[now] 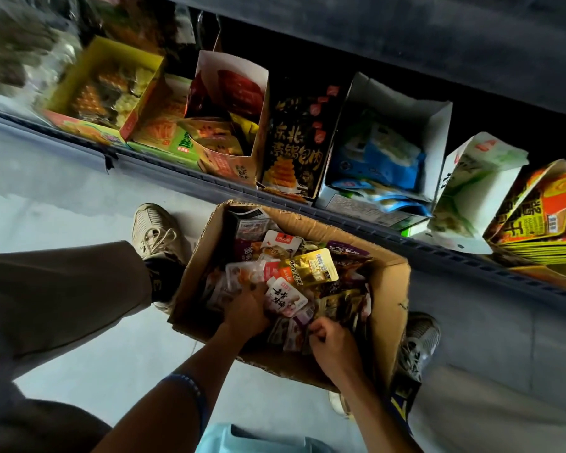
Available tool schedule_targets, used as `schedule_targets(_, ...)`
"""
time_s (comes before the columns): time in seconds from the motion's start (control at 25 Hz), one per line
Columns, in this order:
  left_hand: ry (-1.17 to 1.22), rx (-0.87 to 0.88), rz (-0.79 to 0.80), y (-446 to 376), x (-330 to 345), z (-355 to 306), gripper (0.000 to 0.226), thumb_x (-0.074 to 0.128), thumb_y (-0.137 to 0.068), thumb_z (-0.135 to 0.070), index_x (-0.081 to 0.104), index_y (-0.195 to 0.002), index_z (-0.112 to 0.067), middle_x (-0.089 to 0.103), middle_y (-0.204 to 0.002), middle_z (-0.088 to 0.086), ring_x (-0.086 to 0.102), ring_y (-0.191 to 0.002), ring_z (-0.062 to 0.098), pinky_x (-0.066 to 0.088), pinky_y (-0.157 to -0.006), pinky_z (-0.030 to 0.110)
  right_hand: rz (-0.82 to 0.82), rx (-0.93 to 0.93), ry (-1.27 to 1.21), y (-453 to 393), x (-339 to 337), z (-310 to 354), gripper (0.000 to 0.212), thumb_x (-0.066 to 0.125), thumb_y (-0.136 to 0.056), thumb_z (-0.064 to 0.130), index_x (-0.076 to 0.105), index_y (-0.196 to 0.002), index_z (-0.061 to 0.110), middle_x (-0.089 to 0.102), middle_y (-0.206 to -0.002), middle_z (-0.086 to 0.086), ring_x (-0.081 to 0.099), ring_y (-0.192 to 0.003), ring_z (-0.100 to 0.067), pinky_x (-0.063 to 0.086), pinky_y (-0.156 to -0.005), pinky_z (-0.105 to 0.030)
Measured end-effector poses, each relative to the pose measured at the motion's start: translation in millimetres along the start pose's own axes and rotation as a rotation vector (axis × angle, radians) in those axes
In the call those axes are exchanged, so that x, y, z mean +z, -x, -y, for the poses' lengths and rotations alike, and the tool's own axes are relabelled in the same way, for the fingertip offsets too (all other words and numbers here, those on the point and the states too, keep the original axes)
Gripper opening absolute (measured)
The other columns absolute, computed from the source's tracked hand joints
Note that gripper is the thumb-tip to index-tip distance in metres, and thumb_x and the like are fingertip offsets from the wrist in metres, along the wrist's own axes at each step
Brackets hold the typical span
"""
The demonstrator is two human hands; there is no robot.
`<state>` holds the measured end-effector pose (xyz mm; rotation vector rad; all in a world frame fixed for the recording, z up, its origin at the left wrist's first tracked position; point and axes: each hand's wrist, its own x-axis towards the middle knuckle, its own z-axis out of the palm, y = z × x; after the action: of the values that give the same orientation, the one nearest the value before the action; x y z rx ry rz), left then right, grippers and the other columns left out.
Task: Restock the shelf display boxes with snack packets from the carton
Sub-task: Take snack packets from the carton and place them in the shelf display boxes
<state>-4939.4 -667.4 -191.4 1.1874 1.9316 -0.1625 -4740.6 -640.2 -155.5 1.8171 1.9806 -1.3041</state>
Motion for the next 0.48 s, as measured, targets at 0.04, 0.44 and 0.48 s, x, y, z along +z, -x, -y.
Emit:
schedule_targets(0.04,-0.025,-0.015,-0.015,1,3,-1,0.074,0.060,-0.082,-0.058,0.036,-0.144,-0.024,0.041,-0.146,0.013,0.043,-0.132,0.039,0.036,-0.108,0.059,-0.022,-0.008,-0.002,0,-2,0,0.009,0.062,-0.095,0.017,0.067,-0.100,0.022,0.070,-0.099,0.008,0.067,-0.094,-0.011,0.056,-0.076,-0.023)
schedule_targets(0.44,0.543,0.099,-0.138,-3,-16,-7,0.023,0.071,-0.089,-0.026,0.060,-0.108,-0.026,0.060,-0.095,-0.020,0.063,-0.093,-0.001,0.047,-0.065,0.004,-0.227,0.483,-0.657,-84,-80,10,0.078,0.076,-0.082,0.024,0.037,-0.150,0.021,0.044,-0.151,-0.006,0.045,-0.135,-0.028,0.038,-0.111,-0.042)
schedule_targets(0.48,0.586,0.107,-0.164,2,-15,-4,0.033,0.072,-0.086,-0.040,0.060,-0.110,-0.021,0.061,-0.098,-0.019,0.063,-0.093,-0.002,0.047,-0.067,0.003,-0.184,0.474,-0.736,-90,-75,7,0.077,0.078,-0.080,0.023,0.041,-0.148,0.022,0.047,-0.149,-0.004,0.047,-0.133,-0.027,0.039,-0.111,-0.042)
